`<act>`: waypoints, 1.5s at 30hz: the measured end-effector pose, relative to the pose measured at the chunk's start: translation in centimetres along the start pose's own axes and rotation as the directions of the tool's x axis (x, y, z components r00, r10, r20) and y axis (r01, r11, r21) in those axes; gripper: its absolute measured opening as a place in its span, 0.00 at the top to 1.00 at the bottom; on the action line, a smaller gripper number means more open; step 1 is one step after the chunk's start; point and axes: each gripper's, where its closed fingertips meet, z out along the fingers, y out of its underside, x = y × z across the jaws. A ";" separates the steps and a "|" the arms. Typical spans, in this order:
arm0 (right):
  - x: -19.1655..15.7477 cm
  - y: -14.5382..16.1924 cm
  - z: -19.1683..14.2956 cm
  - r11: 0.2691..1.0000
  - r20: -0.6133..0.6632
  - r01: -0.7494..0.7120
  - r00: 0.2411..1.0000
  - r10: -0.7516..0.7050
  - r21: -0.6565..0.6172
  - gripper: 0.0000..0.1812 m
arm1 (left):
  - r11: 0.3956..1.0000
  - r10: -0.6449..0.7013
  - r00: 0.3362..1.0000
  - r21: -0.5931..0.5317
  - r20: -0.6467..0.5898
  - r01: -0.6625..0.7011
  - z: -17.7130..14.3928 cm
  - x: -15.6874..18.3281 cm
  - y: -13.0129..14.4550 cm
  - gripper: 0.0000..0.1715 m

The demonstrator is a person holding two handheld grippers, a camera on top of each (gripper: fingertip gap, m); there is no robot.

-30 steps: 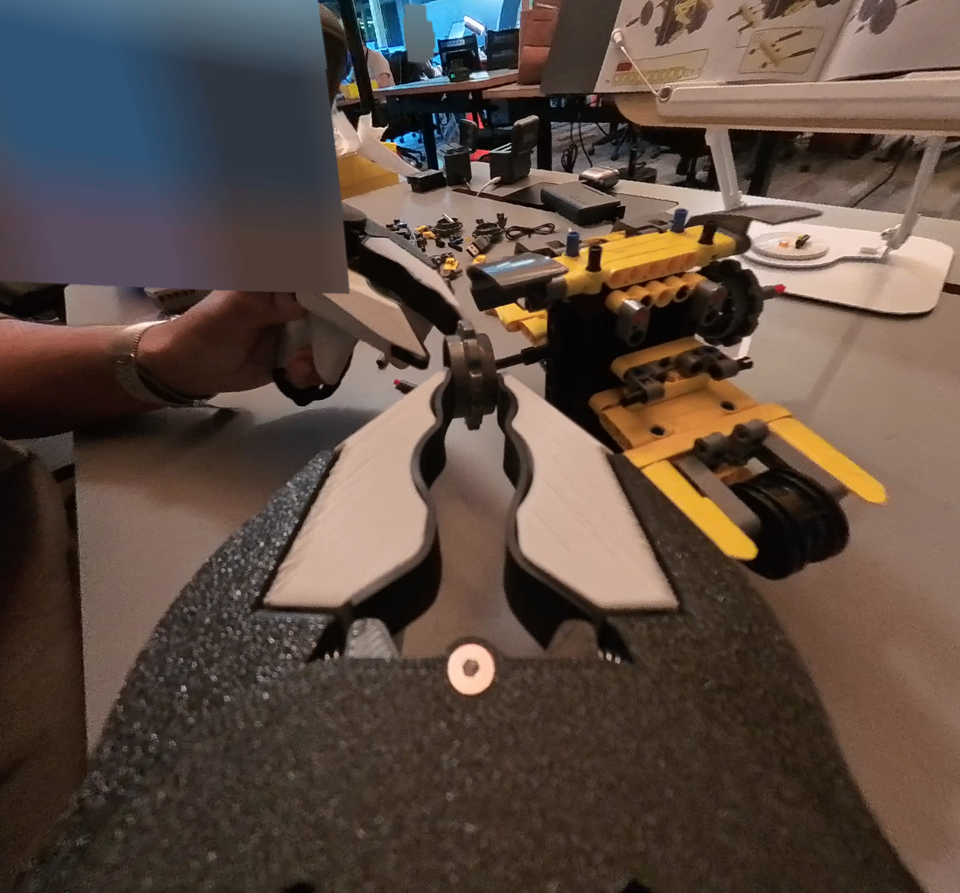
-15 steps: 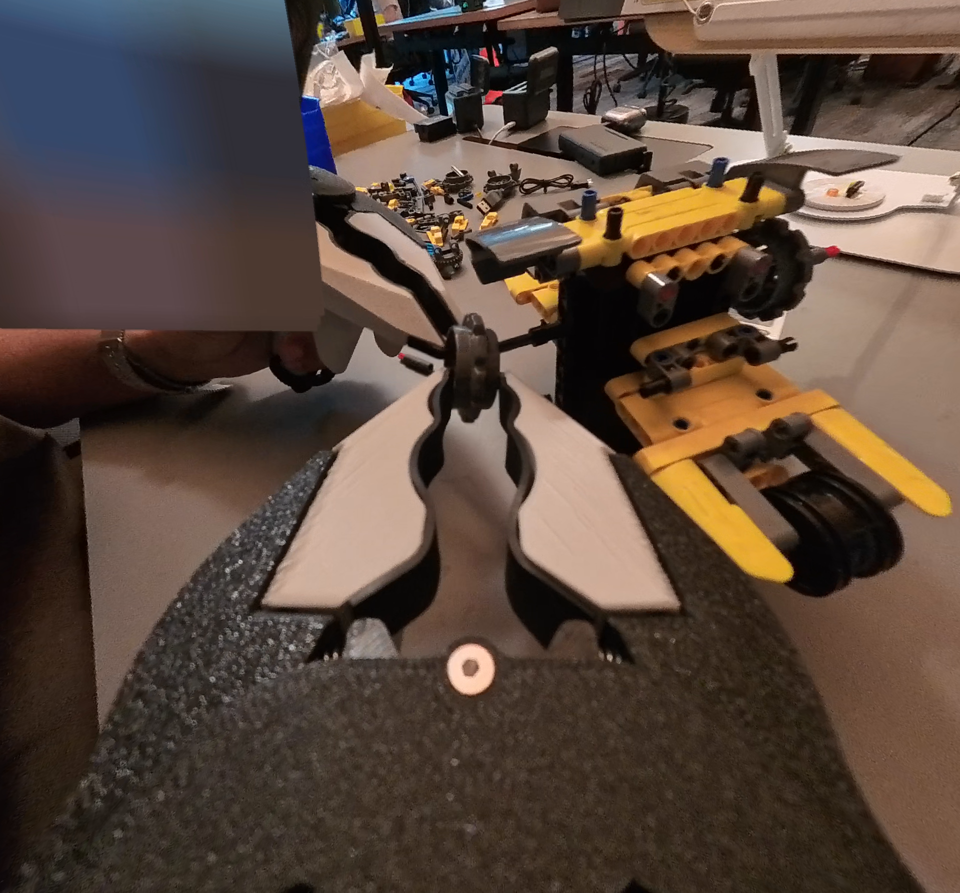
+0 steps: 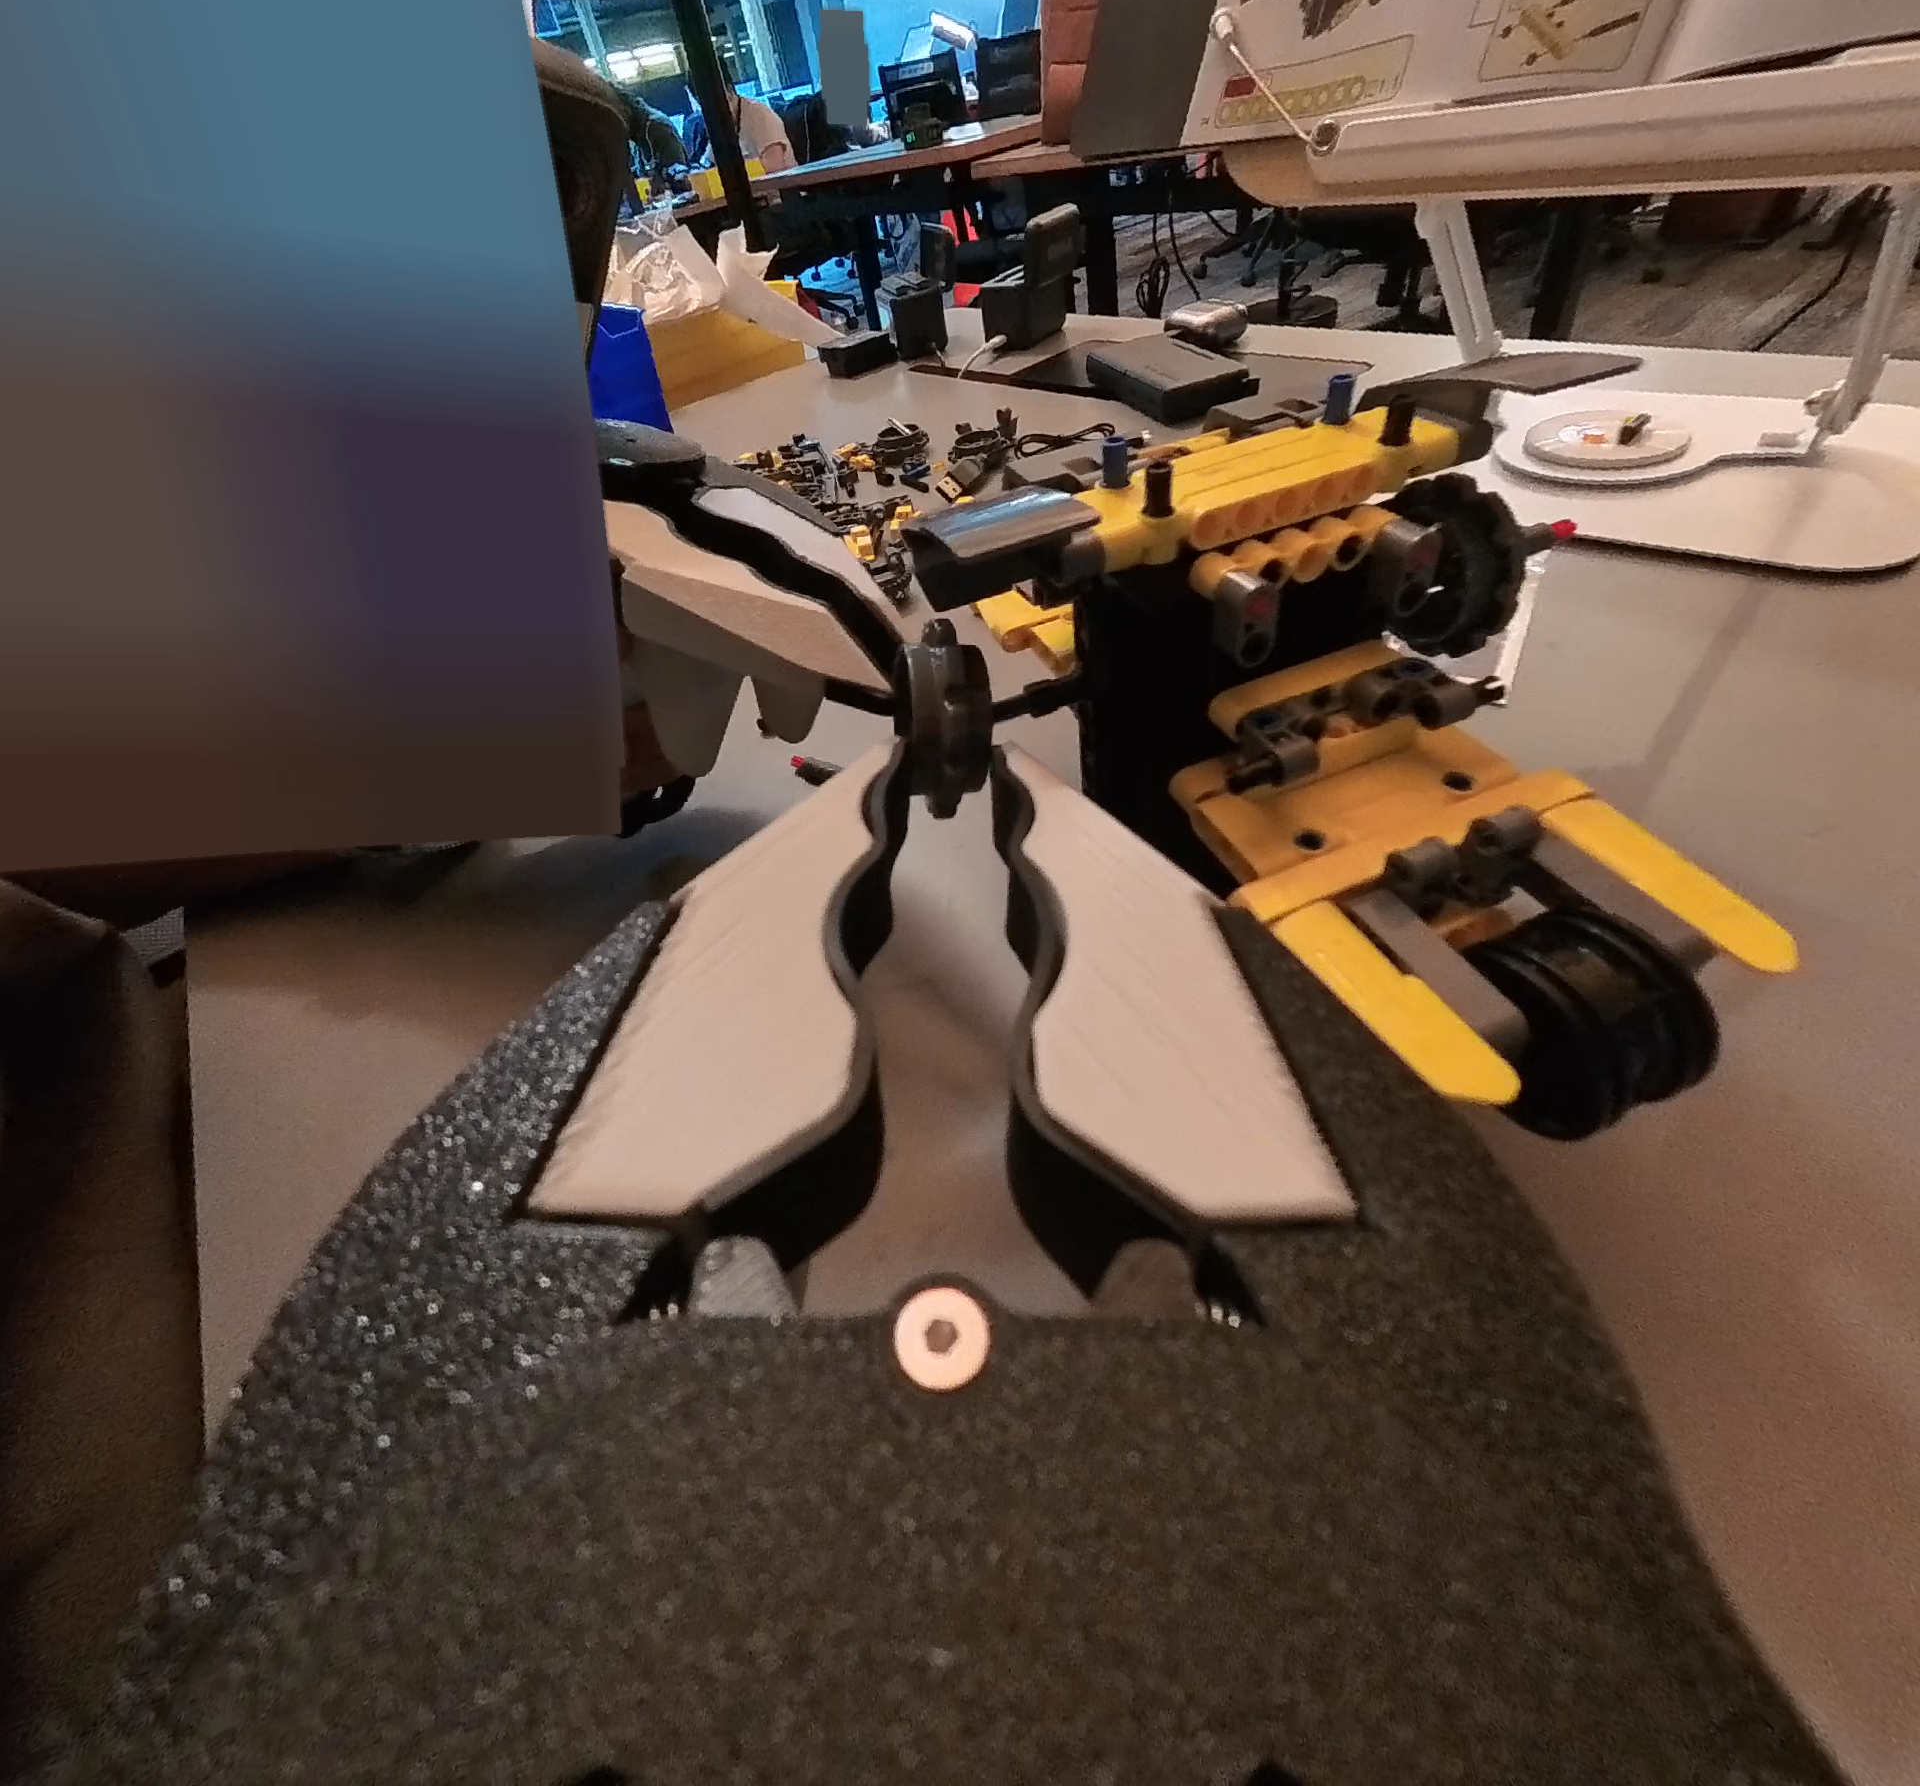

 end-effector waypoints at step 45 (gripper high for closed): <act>0.6 0.5 0.0 1.000 -0.023 -0.009 1.000 0.008 -0.030 0.93 | 0.998 0.062 0.998 -0.020 0.030 -0.061 0.7 -0.4 0.5 0.95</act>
